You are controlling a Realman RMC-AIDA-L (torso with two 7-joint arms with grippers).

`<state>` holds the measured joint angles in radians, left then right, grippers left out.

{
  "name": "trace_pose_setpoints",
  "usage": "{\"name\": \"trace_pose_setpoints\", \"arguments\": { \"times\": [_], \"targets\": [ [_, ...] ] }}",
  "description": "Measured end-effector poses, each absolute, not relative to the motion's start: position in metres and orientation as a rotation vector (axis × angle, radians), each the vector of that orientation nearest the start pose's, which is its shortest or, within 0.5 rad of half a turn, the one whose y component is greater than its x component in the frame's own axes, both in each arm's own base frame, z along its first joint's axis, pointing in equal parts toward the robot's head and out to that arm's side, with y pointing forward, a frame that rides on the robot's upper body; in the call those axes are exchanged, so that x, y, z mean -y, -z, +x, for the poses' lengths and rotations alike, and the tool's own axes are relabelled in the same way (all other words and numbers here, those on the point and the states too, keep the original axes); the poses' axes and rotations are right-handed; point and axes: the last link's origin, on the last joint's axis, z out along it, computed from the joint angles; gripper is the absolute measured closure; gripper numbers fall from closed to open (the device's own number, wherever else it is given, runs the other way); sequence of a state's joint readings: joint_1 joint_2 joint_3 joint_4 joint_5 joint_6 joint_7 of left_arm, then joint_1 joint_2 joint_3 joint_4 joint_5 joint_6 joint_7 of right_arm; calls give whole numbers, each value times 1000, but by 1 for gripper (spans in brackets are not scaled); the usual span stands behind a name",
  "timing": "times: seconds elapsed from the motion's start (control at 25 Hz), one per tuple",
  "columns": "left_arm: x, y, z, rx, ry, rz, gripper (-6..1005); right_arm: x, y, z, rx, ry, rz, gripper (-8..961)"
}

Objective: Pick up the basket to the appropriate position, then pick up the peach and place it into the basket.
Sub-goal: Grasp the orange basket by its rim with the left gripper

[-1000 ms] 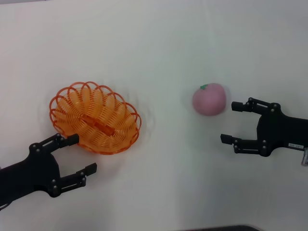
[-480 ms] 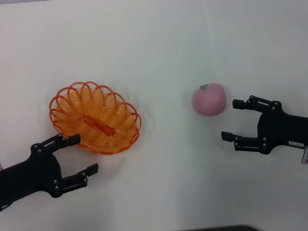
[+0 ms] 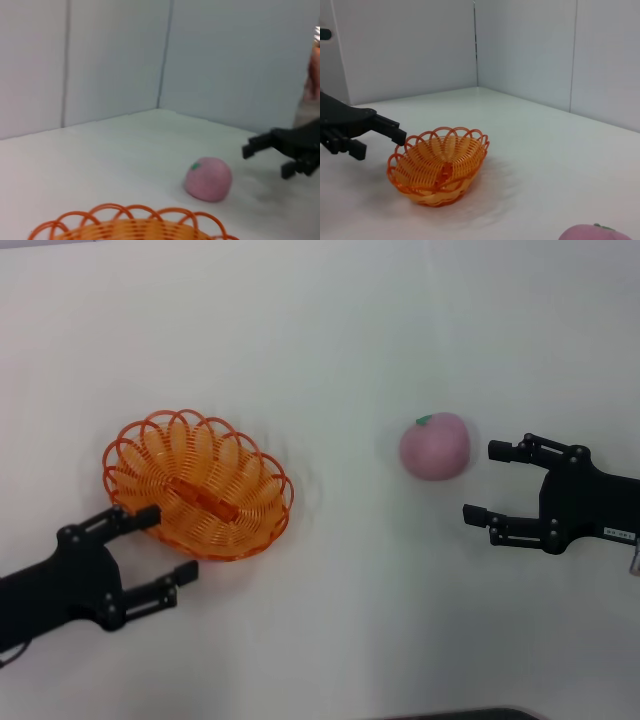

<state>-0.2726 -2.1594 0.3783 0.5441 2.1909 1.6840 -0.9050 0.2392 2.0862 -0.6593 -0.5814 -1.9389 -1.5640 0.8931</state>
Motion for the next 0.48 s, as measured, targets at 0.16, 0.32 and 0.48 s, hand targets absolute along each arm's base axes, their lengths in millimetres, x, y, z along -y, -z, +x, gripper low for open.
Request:
{"name": "trace_pose_setpoints", "arguments": {
  "times": [0.16,0.32,0.48],
  "targets": [
    [-223,22,-331,678,791,-2566,184,-238,9,342,-429,-614,-2586,70],
    [-233,10,-332,850,819,-2515,185,-237,10,342,-437,-620,-2587,70],
    [-246,-1,-332,1035,825,-2465,187,-237,10,342,-439,-620,-2587,70]
  ]
}}
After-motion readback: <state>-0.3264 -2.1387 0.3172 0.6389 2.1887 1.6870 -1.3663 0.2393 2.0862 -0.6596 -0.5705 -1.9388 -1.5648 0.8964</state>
